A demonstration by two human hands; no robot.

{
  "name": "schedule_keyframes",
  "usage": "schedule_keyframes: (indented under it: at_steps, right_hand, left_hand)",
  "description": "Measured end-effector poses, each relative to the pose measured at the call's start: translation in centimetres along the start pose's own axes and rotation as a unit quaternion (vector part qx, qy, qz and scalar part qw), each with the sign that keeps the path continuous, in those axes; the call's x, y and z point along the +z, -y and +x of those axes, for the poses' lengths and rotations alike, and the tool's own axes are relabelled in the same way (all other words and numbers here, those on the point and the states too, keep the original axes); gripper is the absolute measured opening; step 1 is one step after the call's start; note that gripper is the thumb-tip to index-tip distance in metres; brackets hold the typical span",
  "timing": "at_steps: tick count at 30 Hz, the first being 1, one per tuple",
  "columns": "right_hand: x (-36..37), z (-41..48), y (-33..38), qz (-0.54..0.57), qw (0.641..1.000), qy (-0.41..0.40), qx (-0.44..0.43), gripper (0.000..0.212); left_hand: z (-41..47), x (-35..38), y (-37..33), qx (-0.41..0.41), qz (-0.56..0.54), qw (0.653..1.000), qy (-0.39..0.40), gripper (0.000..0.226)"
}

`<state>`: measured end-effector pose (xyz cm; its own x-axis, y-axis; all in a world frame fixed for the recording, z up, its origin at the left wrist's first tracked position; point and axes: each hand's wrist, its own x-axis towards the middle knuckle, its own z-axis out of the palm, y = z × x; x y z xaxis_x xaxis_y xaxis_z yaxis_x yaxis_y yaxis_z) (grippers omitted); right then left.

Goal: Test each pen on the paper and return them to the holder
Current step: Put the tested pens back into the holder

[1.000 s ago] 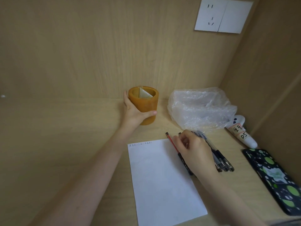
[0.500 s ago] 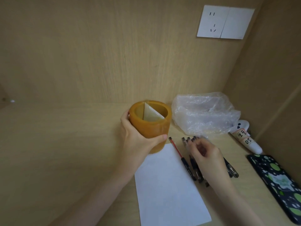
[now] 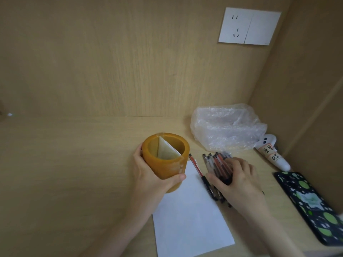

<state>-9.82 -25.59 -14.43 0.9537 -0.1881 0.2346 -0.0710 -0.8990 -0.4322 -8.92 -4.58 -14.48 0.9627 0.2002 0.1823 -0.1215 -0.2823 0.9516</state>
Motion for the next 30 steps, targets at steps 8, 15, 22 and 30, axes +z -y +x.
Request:
schedule_keyframes:
  at_steps: [8,15,22,30]
  right_hand:
    - [0.3,1.9,0.6,-0.104,0.968,0.201,0.108,0.141]
    - [-0.6,2.9,1.1,-0.119,0.962,0.219,0.108,0.105]
    - [-0.6,3.4,1.0,-0.113,0.964,0.218,0.105,0.076]
    - [0.1,3.8,0.9,-0.062,0.975,0.198,0.085,0.039]
  left_hand:
    - [-0.5,-0.4,-0.1,-0.002,-0.005,0.999,0.052,0.132]
    - [-0.1,-0.7,0.6,-0.006,-0.003,0.998,0.067,0.122]
    - [-0.1,-0.9,1.1,0.005,0.003,0.998,0.065,0.122]
    - [-0.1,-0.9,1.1,0.005,0.014,0.998,0.066,0.122]
